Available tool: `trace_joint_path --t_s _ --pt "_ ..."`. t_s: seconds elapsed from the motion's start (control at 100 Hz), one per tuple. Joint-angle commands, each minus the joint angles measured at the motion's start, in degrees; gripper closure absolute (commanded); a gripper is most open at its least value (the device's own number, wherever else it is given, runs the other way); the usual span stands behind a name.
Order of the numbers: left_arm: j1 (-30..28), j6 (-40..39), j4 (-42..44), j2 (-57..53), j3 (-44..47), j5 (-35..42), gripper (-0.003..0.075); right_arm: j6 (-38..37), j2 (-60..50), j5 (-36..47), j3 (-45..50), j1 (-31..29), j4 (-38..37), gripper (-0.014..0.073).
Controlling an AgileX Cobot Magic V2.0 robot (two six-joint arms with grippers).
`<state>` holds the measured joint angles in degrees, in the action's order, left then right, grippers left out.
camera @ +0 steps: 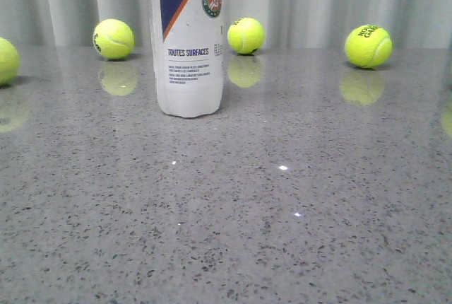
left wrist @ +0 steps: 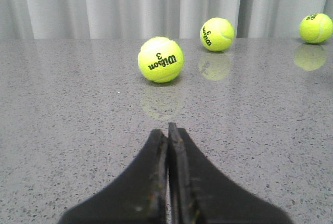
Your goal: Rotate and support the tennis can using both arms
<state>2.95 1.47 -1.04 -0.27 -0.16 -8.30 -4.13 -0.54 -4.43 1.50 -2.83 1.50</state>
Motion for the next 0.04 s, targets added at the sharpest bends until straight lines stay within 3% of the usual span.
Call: trace_joint_path --t_s 0.0,0.03 --pt "-0.1 -0.5 -0.5 -2.2 2.7 4.5 0.0741 0.5 -1.4 5.0 -1.0 -0.3 0.1 0.0658" --pt "-0.1 -0.5 -0.5 -2.2 2.7 4.5 0.0741 0.5 -1.4 5.0 -1.0 -0.3 0.1 0.0658"
